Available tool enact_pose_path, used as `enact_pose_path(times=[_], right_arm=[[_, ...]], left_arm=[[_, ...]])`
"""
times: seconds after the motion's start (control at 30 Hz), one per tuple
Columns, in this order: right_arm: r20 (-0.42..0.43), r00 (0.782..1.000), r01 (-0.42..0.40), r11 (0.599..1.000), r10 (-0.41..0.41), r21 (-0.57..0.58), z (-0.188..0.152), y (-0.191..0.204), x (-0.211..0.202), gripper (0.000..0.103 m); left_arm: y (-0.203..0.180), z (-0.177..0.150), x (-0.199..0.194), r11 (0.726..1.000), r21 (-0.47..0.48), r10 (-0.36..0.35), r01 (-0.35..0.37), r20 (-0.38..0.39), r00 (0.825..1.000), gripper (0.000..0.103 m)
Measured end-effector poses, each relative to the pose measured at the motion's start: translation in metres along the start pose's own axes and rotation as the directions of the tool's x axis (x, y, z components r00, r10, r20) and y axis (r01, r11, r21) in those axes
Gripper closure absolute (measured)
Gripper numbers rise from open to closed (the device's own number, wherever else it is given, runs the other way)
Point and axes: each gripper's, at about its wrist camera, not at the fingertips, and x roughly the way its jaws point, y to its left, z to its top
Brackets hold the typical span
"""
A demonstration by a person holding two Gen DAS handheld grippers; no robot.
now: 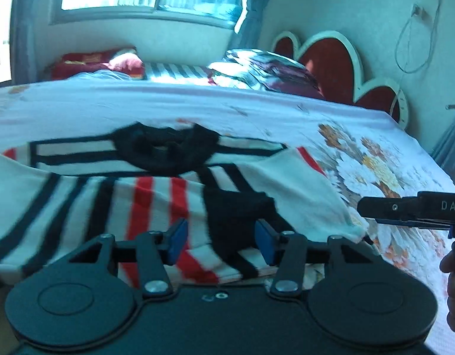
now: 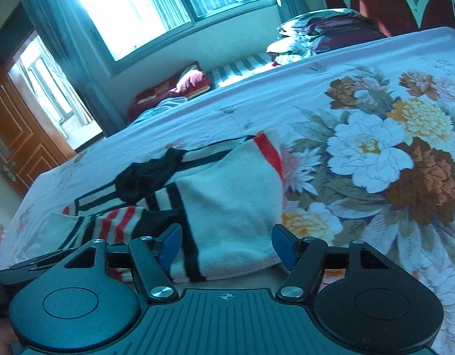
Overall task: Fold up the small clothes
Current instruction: 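Fold the held sleeve across the sweater body with the left tool, then open the left tool and release the folded sleeve onto the sweater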
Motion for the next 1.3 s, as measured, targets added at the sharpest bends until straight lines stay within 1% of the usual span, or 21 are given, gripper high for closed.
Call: enact_pose_path(times=[0.03, 0.07, 0.17, 0.2, 0.23, 0.27, 0.33, 0.4, 0.47, 0.5, 0.57, 0.6, 0.63, 0.67, 0.73, 0.8, 0.83, 0.9, 0.97, 1.03, 1.3], right_arm=[[-0.006, 1.000, -0.025, 1.000, 0.025, -0.005, 0.000, 0.006, 0.005, 0.036], [-0.016, 0.999, -0.044, 0.999, 0.044, -0.007, 0.000, 0.011, 0.010, 0.036], [-0.049, 0.996, -0.079, 0.997, 0.078, -0.017, -0.002, 0.025, 0.031, 0.036], [-0.061, 0.995, -0.084, 0.996, 0.083, -0.022, -0.004, 0.029, 0.041, 0.036], [-0.072, 0.994, -0.085, 0.996, 0.083, -0.025, -0.004, 0.031, 0.049, 0.041], [-0.083, 0.993, -0.089, 0.996, 0.087, -0.025, -0.005, 0.034, 0.056, 0.049], [-0.112, 0.990, -0.090, 0.996, 0.088, -0.017, -0.005, 0.037, 0.073, 0.051], [-0.137, 0.988, -0.076, 0.997, 0.071, -0.028, -0.006, 0.041, 0.086, 0.052], [-0.148, 0.987, -0.067, 0.997, 0.060, -0.047, -0.008, 0.045, 0.094, 0.052], [-0.149, 0.988, -0.060, 0.996, 0.050, -0.063, -0.008, 0.048, 0.096, 0.054], [-0.156, 0.987, -0.036, 0.994, 0.019, -0.104, -0.009, 0.053, 0.100, 0.083], [-0.162, 0.987, -0.039, 0.993, 0.020, -0.115, -0.009, 0.055, 0.100, 0.089], [-0.155, 0.988, -0.040, 0.991, 0.020, -0.127, -0.008, 0.056, 0.099, 0.096], [-0.120, 0.993, -0.037, 0.989, 0.020, -0.147, -0.005, 0.059, 0.092, 0.097], [-0.036, 0.999, -0.045, 0.981, 0.039, -0.187, 0.001, 0.064, 0.069, 0.097], [0.029, 0.999, -0.013, 0.967, 0.021, -0.256, 0.004, 0.071, 0.050, 0.097], [0.036, 0.999, -0.007, 0.962, 0.018, -0.272, 0.003, 0.070, 0.045, 0.097], [-0.028, 0.999, 0.011, 0.962, -0.020, -0.271, -0.003, 0.065, 0.055, 0.097], [-0.064, 0.997, 0.025, 0.970, -0.041, -0.241, -0.011, 0.057, 0.063, 0.099], [-0.065, 0.997, 0.023, 0.978, -0.037, -0.208, -0.016, 0.053, 0.061, 0.099], [-0.097, 0.994, 0.019, 0.980, -0.039, -0.197, -0.027, 0.052, 0.057, 0.099]], left_arm=[[0.011, -0.002, -0.013, 0.999, -0.005, 0.034, -0.034, 0.022, 0.999, 0.055], [0.025, -0.002, -0.029, 0.996, -0.014, 0.086, -0.086, 0.047, 0.995, 0.055], [0.065, -0.016, -0.071, 0.976, -0.029, 0.218, -0.217, 0.083, 0.972, 0.055], [0.078, -0.023, -0.081, 0.966, -0.036, 0.260, -0.258, 0.075, 0.963, 0.055], [0.089, -0.030, -0.086, 0.958, -0.051, 0.284, -0.282, 0.057, 0.957, 0.055], [0.102, -0.038, -0.092, 0.949, -0.073, 0.309, -0.306, 0.025, 0.951, 0.055], [0.118, -0.049, -0.092, 0.933, -0.100, 0.344, -0.344, -0.019, 0.939, 0.057], [0.128, -0.053, -0.085, 0.929, -0.103, 0.352, -0.356, -0.051, 0.934, 0.058], [0.131, -0.052, -0.074, 0.935, -0.085, 0.341, -0.344, -0.052, 0.939, 0.063], [0.131, -0.051, -0.069, 0.935, -0.072, 0.345, -0.349, -0.054, 0.937, 0.063], [0.135, -0.047, -0.062, 0.938, -0.078, 0.336, -0.338, -0.037, 0.941, 0.069], [0.138, -0.044, -0.059, 0.937, -0.087, 0.336, -0.338, -0.038, 0.941, 0.081], [0.142, -0.043, -0.055, 0.931, -0.091, 0.349, -0.353, -0.058, 0.935, 0.089], [0.147, -0.041, -0.053, 0.931, -0.102, 0.346, -0.351, -0.067, 0.936, 0.091], [0.153, -0.042, -0.054, 0.937, -0.115, 0.323, -0.330, -0.074, 0.944, 0.091], [0.152, -0.046, -0.054, 0.942, -0.078, 0.321, -0.327, -0.075, 0.944, 0.092], [0.151, -0.047, -0.054, 0.943, -0.060, 0.323, -0.327, -0.076, 0.943, 0.092], [0.150, -0.047, -0.054, 0.944, -0.053, 0.320, -0.325, -0.081, 0.944, 0.092], [0.152, -0.045, -0.054, 0.946, -0.069, 0.312, -0.318, -0.091, 0.946, 0.092], [0.153, -0.044, -0.054, 0.947, -0.072, 0.306, -0.313, -0.099, 0.947, 0.092], [0.155, -0.043, -0.055, 0.950, -0.070, 0.297, -0.306, -0.111, 0.948, 0.092]])
